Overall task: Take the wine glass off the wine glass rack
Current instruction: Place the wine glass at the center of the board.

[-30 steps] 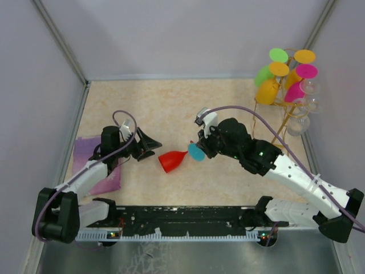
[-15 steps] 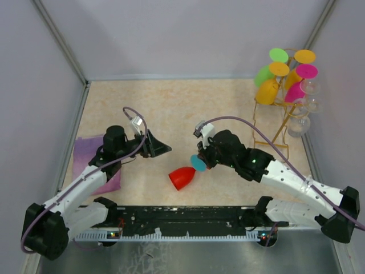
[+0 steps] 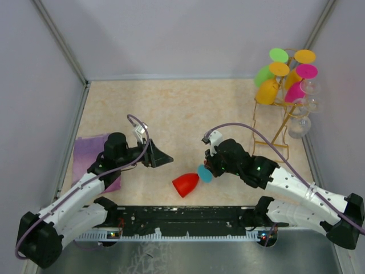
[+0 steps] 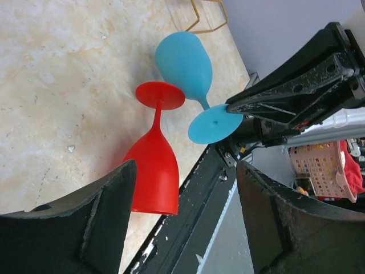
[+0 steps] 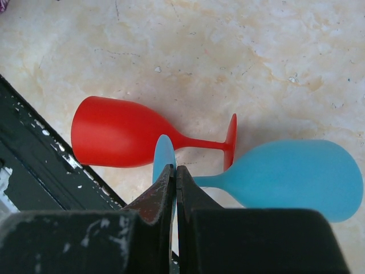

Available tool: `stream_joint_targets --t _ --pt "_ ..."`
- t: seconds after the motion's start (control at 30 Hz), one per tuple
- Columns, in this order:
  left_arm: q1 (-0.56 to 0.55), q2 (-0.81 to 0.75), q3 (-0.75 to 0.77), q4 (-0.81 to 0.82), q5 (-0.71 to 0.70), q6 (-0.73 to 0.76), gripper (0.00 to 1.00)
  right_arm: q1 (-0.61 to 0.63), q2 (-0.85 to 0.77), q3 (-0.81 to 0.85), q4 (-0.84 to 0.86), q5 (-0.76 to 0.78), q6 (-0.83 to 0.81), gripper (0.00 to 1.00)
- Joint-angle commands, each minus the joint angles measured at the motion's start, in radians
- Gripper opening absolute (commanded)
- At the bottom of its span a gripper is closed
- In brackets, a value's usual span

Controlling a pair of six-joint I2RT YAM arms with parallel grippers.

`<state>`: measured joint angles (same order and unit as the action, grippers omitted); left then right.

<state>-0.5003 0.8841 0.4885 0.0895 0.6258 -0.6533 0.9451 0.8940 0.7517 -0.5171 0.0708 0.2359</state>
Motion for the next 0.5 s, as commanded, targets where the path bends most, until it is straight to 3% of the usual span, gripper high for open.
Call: stream_joint_targets --t 0.0,0.3,0.47 --pt "-0.036 -0.024 0.012 -0.023 0.015 0.038 0.76 0.001 -0.010 0.016 0.033 0.024 0.022 0.00" --pt "-0.093 -0.073 0.008 0.072 -0.016 0.088 0.77 0.002 -0.020 0.061 0.001 0.048 0.008 0.00" --pt "-0.106 -0.067 -0.094 0.443 0.074 0.142 0.78 0.003 -0.034 0.120 -0.009 0.047 -0.035 0.00"
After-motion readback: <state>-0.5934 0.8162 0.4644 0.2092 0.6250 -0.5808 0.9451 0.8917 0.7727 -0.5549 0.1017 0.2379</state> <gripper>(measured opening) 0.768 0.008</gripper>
